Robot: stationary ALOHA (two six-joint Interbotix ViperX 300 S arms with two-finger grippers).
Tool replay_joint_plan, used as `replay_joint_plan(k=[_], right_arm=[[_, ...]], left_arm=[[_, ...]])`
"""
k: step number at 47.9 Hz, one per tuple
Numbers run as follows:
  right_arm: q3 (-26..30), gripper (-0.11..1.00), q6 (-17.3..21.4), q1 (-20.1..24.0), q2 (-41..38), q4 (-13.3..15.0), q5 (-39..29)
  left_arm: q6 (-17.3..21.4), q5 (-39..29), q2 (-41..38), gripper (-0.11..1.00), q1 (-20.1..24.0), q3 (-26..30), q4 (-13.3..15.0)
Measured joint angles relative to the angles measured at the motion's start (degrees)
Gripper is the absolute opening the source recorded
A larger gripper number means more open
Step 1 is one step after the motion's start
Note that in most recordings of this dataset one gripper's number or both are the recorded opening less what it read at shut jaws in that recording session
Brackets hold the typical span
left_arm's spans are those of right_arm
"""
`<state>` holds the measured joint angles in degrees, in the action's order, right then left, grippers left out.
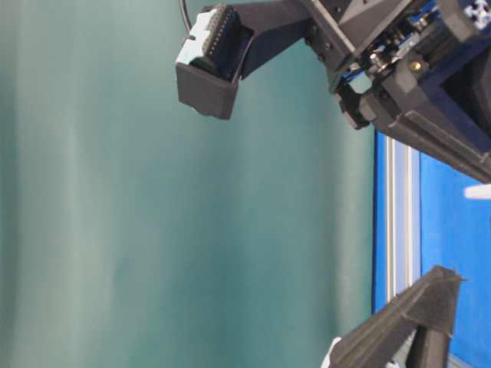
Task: Insert the wire through the string loop located in the center.
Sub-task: 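Move the left gripper down to the plug emerging left of the loop, then open and close the left gripper on the USB plug tip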
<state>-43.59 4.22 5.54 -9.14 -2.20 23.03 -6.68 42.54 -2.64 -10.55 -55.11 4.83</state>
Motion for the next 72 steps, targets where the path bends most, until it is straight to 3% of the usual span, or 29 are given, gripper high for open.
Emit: replay_joint_plan(k=[23, 26, 35, 40, 59, 72], right_arm=[[0.0, -0.01, -0.09, 0.0, 0.0, 0.0, 0.09], [0.0, -0.01, 0.0, 0.0, 0.0, 0.0, 0.0], [0.0, -0.01, 0.0, -0.09, 0.0, 0.09, 0.0], [0.0, -0.01, 0.0, 0.0, 0.09, 0.0, 0.09], [0.0, -0.01, -0.09, 0.0, 0.0, 0.09, 0.09], [0.0, -0.01, -0.09, 0.0, 0.09, 0.0, 0.0]], left_arm=[[0.79, -0.62, 0.0, 0.03, 0.0, 0.7, -0.09], [0.79, -0.53, 0.0, 0.13, 0.0, 0.7, -0.09], [0.79, -0.62, 0.0, 0.71, 0.0, 0.7, -0.18], [0.79, -0.7, 0.0, 0.9, 0.0, 0.7, -0.18], [0.62, -2.2, -0.26, 0.89, 0.88, 1.32, -0.18], [0.26, -3.43, -6.42, 0.89, 1.14, 4.39, -0.18]])
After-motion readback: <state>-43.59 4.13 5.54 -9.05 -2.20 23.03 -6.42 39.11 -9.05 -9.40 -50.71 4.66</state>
